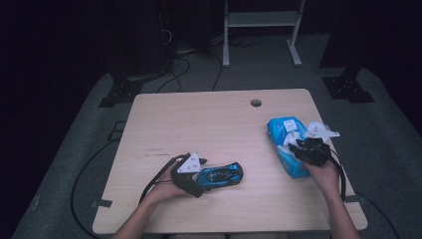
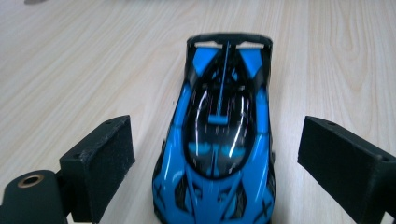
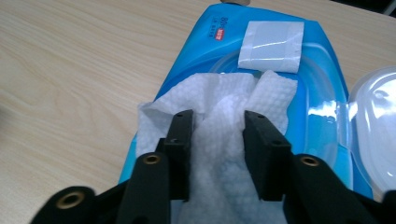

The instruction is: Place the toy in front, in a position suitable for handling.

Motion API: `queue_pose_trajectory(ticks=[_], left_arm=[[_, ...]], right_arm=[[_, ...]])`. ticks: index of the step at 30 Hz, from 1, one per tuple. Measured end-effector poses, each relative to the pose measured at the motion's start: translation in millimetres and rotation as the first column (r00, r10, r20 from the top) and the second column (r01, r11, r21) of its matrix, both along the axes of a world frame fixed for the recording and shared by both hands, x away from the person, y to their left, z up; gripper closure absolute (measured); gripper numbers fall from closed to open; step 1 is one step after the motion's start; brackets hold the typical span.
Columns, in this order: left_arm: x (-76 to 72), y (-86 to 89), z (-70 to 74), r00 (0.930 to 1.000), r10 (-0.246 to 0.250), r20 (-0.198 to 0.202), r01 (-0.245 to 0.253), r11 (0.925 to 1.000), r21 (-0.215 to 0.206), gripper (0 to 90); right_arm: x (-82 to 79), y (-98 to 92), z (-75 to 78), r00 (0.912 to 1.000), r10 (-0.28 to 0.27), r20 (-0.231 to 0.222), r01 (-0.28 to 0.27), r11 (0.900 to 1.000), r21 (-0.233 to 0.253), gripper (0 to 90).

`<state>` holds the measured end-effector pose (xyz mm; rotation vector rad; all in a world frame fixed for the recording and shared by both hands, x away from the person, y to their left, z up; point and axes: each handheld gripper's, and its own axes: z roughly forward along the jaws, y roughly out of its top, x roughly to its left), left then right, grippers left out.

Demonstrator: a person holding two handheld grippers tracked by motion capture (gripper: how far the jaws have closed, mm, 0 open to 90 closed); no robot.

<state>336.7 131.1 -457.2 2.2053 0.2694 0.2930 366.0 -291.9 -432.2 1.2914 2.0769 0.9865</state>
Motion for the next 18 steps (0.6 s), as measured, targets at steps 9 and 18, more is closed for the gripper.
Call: queue_pose_trajectory(ticks=[9, 18], left_arm=[[-1.1, 11.2, -7.6, 0.9995, 0.018, -0.027, -0.018, 0.9998, -0.006, 8.5], [-0.9, 12.6, -9.8, 0.9991, 0.032, -0.027, -0.032, 0.9995, -0.001, 8.0]], right_arm=[[-7.4, 0.7, 8.4, 0.9994, 0.009, 0.035, -0.009, 1.000, -0.005, 85.4], [-31.8, 9.1, 41.5, 0.9869, 0.088, 0.135, -0.092, 0.995, 0.027, 86.8]])
